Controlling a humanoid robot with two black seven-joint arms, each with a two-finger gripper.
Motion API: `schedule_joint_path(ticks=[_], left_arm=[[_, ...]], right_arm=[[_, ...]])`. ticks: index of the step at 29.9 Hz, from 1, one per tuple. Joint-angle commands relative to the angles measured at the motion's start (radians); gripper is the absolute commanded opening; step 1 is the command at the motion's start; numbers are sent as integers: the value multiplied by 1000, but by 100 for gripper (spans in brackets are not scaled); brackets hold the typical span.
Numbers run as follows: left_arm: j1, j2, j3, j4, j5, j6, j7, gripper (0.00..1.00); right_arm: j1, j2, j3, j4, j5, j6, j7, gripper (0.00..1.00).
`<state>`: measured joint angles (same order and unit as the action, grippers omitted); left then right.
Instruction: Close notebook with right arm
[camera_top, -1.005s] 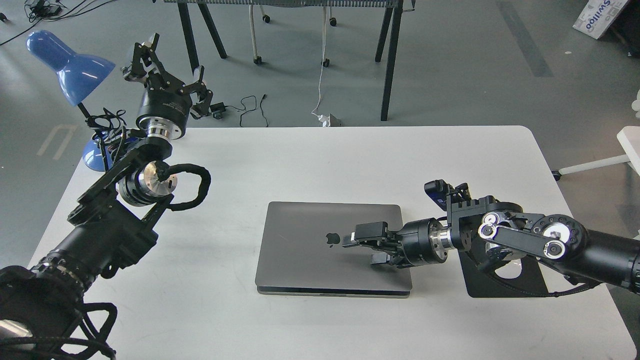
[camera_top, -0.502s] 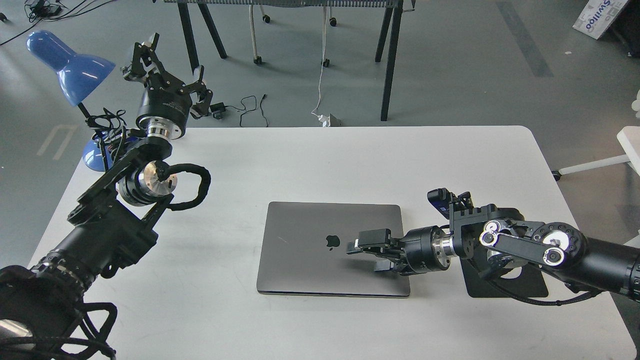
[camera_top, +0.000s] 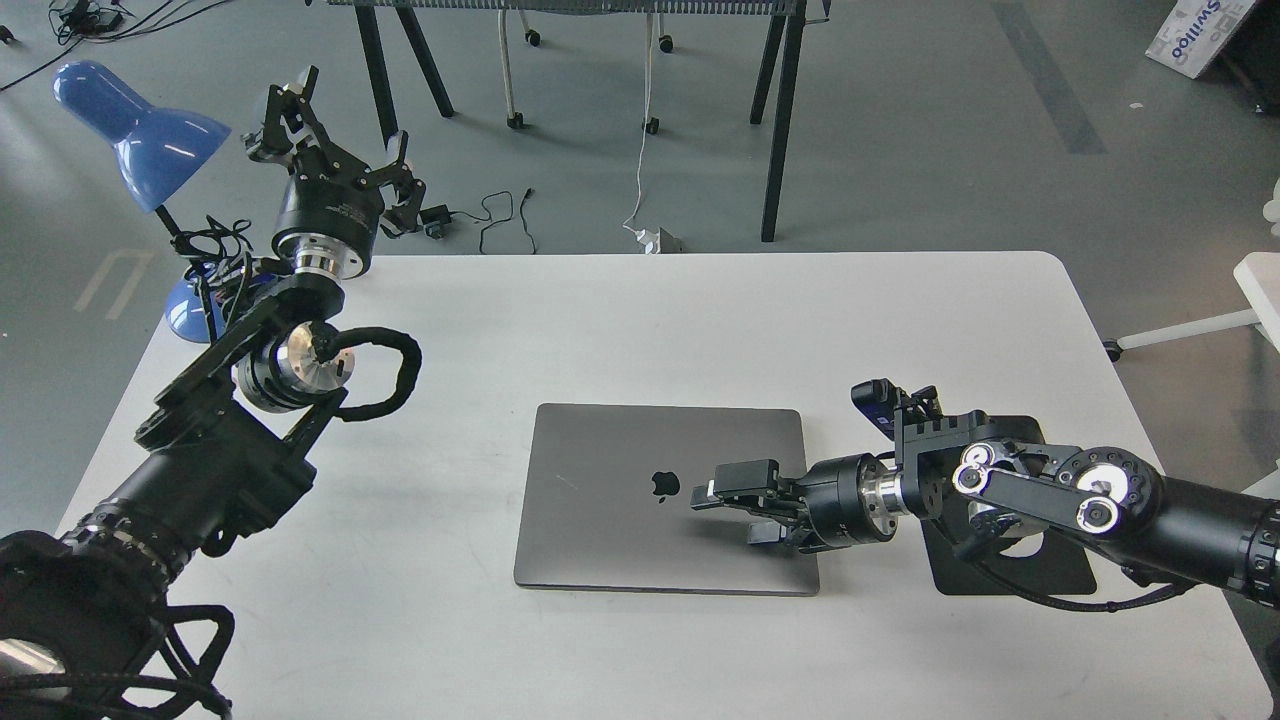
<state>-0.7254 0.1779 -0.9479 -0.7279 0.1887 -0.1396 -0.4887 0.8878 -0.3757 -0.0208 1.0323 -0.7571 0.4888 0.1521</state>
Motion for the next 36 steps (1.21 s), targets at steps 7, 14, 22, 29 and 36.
schedule_joint_path(ticks=[7,14,22,29,36], left_arm=[[0,0,0,-1,0,0,0,100],[0,-2,0,1,0,0,0,100],[0,-2,0,-1,0,0,0,100],[0,-2,0,-1,0,0,0,100],[0,-2,0,1,0,0,0,100]], right_arm=[[132,-9,353,-29,12,0,0,100],[126,4,662,-222,24,0,9,100],[100,106,866,-365,235,-117,9,100],[62,155,914,-402,563,-148,10,100],[-53,156,998,-361,674,-86,37,100]])
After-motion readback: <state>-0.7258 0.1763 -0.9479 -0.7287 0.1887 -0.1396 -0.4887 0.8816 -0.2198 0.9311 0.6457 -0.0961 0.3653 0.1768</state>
